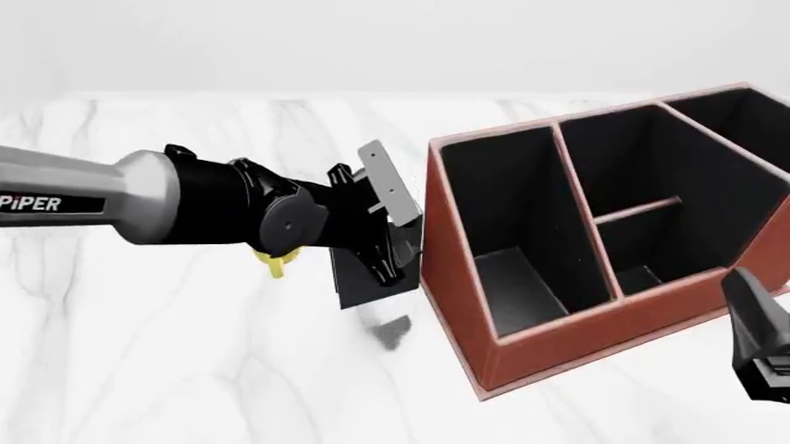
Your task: Pick up the book and place it in the back compartment of the caddy.
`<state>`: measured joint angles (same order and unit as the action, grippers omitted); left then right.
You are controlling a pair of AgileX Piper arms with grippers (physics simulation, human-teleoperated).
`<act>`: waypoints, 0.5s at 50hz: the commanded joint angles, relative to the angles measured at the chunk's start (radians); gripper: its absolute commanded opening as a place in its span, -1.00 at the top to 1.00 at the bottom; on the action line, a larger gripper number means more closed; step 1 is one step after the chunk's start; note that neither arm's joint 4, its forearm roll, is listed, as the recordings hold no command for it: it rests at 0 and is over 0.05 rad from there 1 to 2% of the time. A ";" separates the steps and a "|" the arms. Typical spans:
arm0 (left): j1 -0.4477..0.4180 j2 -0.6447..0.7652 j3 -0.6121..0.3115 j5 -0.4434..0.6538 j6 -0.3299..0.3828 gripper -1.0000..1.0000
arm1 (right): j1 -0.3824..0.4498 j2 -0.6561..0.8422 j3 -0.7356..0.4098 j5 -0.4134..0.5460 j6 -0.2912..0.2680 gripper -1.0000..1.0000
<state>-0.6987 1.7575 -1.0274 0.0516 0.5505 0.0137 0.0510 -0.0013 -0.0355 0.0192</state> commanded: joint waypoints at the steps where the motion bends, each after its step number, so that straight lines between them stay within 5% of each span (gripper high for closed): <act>1: 0.011 0.052 0.015 -0.043 0.002 -1.00 | 0.000 0.004 0.000 -0.003 0.000 -1.00; 16: 0.032 0.089 0.030 -0.078 0.003 -1.00 | -0.002 0.002 0.000 -0.002 0.000 -1.00; 17: 0.034 0.087 0.034 -0.087 0.000 1.00 | -0.002 0.002 0.000 -0.002 0.000 -1.00; 25: -0.006 0.047 0.038 -0.058 -0.064 1.00 | -0.002 0.003 0.000 -0.003 0.000 -1.00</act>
<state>-0.6810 1.7792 -1.0087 -0.0278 0.5196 0.0123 0.0535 -0.0013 -0.0377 0.0194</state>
